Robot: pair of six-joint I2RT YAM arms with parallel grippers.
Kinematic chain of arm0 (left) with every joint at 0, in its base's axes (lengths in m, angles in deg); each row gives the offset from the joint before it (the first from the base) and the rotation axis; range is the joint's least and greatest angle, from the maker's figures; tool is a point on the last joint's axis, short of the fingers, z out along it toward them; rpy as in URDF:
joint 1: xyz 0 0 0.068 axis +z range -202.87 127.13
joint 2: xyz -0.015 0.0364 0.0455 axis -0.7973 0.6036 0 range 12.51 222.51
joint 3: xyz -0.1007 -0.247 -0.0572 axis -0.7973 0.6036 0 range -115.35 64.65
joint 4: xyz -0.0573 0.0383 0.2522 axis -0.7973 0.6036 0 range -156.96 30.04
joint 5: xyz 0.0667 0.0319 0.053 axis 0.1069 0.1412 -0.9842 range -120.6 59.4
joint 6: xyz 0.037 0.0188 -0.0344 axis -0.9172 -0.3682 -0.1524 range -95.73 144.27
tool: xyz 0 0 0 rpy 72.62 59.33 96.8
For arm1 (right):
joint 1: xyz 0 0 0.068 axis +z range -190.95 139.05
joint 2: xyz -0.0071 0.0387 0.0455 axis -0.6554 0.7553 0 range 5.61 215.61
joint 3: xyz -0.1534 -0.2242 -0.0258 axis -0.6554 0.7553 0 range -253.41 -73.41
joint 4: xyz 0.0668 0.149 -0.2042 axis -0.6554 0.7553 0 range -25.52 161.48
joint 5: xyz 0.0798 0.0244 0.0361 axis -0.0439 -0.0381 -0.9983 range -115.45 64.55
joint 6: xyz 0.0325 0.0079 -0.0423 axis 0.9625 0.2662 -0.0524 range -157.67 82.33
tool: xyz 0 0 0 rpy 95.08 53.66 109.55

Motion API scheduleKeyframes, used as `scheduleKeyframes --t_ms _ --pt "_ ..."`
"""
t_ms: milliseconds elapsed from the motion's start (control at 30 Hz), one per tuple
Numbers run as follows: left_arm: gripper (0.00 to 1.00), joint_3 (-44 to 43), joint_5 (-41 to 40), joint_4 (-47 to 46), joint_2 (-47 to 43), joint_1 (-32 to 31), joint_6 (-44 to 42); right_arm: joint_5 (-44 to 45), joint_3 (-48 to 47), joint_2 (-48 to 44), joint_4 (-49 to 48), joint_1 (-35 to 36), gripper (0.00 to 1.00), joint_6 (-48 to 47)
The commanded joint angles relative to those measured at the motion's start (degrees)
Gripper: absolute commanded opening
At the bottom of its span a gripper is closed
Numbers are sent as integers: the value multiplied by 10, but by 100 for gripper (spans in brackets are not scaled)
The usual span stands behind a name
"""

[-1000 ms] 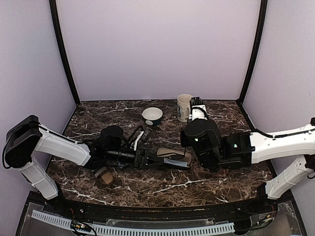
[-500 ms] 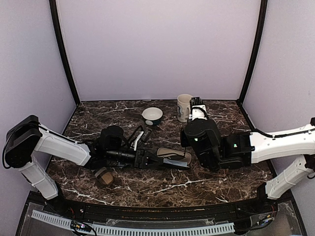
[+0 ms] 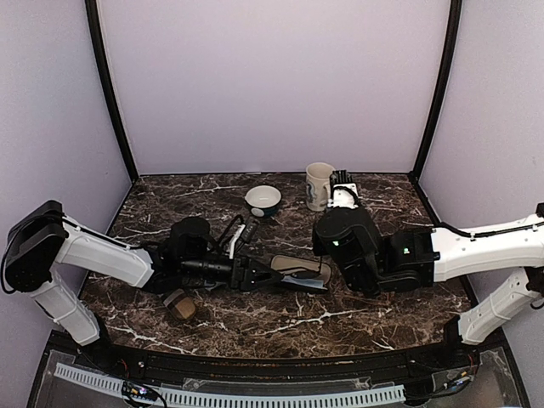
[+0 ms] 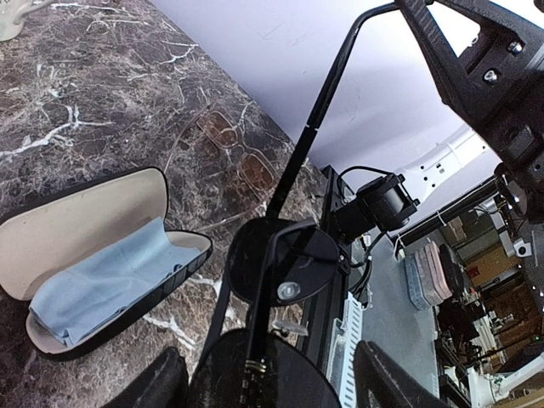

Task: Organize the sunglasses
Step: Pass from the right arm to the left

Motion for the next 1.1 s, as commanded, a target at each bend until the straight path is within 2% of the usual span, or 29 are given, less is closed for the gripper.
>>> scheduleKeyframes --t_ms 0,300,500,733,1067 --pt "68 6 -6 -11 -23 -3 -7 5 -24 2 20 -3 0 45" --pt "72 13 -13 -23 -16 -9 -1 18 -50 18 83 -5 0 112" --pt "69 17 -29 -19 -27 -11 -2 19 -48 17 80 -4 0 108" --pt "71 23 -47 -14 -37 -11 1 18 -44 15 79 -4 0 108" --pt "63 25 -54 -8 -41 -11 3 18 -43 15 78 -5 0 107"
